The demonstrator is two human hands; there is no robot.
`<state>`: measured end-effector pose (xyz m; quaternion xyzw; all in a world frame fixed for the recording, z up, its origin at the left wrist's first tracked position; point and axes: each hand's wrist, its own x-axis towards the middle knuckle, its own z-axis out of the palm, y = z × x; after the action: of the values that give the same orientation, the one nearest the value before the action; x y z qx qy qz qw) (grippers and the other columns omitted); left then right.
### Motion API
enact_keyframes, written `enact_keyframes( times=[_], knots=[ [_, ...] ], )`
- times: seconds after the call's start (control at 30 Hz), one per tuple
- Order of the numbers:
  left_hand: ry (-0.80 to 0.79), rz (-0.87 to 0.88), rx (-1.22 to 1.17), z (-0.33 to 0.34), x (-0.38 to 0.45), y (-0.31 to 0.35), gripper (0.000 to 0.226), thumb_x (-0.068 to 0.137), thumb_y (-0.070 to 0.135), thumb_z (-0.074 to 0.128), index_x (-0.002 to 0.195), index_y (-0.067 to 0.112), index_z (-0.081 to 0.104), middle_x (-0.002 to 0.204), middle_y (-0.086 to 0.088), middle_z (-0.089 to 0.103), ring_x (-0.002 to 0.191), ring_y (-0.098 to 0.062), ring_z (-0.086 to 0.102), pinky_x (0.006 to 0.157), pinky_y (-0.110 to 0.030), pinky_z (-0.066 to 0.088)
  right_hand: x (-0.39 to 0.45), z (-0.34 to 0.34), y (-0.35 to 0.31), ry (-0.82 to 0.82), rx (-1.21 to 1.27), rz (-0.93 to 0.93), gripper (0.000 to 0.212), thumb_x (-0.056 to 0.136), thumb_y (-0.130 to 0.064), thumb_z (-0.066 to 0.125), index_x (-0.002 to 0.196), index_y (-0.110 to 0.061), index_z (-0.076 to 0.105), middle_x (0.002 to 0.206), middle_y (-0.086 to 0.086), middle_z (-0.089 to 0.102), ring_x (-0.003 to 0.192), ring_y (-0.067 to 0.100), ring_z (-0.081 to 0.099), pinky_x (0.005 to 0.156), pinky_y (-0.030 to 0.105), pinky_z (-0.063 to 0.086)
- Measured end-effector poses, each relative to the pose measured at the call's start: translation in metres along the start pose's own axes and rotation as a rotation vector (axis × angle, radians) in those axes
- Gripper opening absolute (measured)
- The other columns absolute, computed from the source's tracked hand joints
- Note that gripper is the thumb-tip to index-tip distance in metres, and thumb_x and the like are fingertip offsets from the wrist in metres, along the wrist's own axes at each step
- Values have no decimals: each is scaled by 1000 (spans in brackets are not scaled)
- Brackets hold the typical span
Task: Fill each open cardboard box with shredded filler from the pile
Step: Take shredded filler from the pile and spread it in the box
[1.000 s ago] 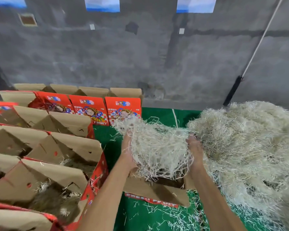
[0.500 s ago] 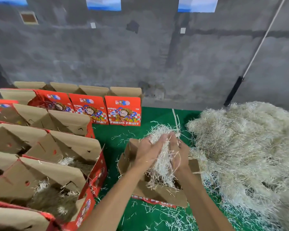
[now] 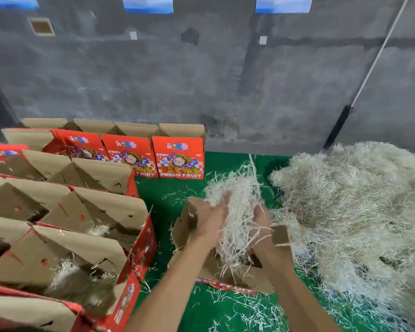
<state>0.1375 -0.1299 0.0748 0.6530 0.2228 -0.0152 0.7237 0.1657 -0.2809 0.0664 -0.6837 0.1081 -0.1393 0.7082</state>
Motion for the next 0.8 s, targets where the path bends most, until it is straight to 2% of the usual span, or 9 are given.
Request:
enact_keyframes(
  times=[0.07,0.13,0.2,0.3,0.37,0.43,0.57,0.7,0.8],
  knots=[
    [95,47,1,-33,12,12,71,82,59,69,132,11,53,84,9,58,69,-9,54,63,-22,48,8,-17,-1,-22,-63,31,36,106,-24,43,76,-11,58,57,-6,54,46,-3,54,43,16,45],
    [126,72,-19,-78,22,28,43,82,64,65,108,29,63,67,16,52,53,-2,48,48,-15,41,28,-43,-3,42,-60,32,34,106,-35,45,92,-9,62,75,-1,56,64,10,56,52,22,48],
    [13,62,-235,-93,22,35,53,83,71,57,118,30,62,88,8,71,78,-10,69,70,-28,57,32,-65,-1,56,20,70,32,99,-39,58,96,-7,60,81,-2,58,72,10,55,64,25,47],
    [-182,16,-114,-43,14,18,79,87,81,33,150,32,34,150,-2,42,138,-28,39,114,-52,31,-4,-42,21,-357,-10,271,12,93,-9,65,95,-12,54,83,5,73,62,9,64,59,19,54],
    [-243,-61,-33,-4,8,1,65,98,65,33,146,23,43,134,-11,57,124,-29,55,103,-50,46,-25,-3,16,-415,-150,347,44,102,-31,54,132,1,50,138,24,55,112,36,62,98,44,52],
    [-88,-62,68,9,10,-14,46,105,38,36,143,13,45,106,-3,64,95,-16,63,78,-33,54,-35,25,0,-428,-63,283,85,93,-57,59,157,-16,21,160,12,29,144,34,34,117,56,29],
    [40,127,174,-10,19,-16,33,97,38,56,129,30,53,127,2,57,88,1,57,85,-30,51,-24,20,15,-297,13,225,74,96,-41,58,156,-15,23,152,4,38,136,21,40,114,47,35],
    [-27,2,-34,-12,12,-20,56,102,32,49,153,25,27,156,-5,32,138,-28,39,113,-51,32,-27,30,27,-309,63,317,38,106,-14,43,144,-12,38,129,0,54,118,23,52,105,44,41],
    [141,186,72,-7,18,-21,28,99,35,52,117,13,51,116,-6,58,108,-29,54,95,-48,45,-29,35,29,-295,100,252,27,109,-26,35,116,-11,56,104,0,63,91,14,60,75,27,50]
  ],
)
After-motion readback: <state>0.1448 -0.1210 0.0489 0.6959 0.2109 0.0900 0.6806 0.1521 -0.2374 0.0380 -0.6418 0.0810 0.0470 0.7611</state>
